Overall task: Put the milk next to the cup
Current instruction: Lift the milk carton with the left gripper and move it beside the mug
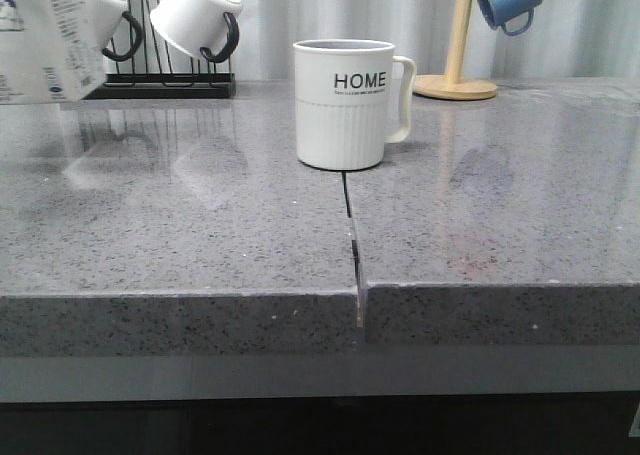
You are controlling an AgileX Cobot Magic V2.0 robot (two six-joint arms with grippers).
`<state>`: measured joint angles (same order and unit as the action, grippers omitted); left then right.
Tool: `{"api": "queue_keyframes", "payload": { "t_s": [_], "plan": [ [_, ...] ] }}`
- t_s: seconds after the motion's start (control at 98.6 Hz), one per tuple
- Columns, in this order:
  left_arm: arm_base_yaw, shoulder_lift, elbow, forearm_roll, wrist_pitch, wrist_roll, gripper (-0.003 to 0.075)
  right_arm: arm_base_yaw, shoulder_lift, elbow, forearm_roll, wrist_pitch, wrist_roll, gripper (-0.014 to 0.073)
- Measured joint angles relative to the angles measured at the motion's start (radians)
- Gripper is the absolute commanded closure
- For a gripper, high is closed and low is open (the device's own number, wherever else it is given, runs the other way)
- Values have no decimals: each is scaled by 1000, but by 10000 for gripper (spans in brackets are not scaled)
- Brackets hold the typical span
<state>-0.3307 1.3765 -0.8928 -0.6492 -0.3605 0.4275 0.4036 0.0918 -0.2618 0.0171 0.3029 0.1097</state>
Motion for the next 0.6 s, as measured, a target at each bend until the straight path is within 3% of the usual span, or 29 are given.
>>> {"api": "queue_keyframes", "payload": {
  "t_s": [0.243,0.385,0.598],
  "plan": [
    [-236,2,0,-351,-183,314,497,0,0,0,0,0,0,662],
    [-354,31,-4,-464,-279,362,497,0,0,0,0,0,0,662],
    [-442,113,-74,-540,-347,374,497,0,0,0,0,0,0,662]
  ]
}}
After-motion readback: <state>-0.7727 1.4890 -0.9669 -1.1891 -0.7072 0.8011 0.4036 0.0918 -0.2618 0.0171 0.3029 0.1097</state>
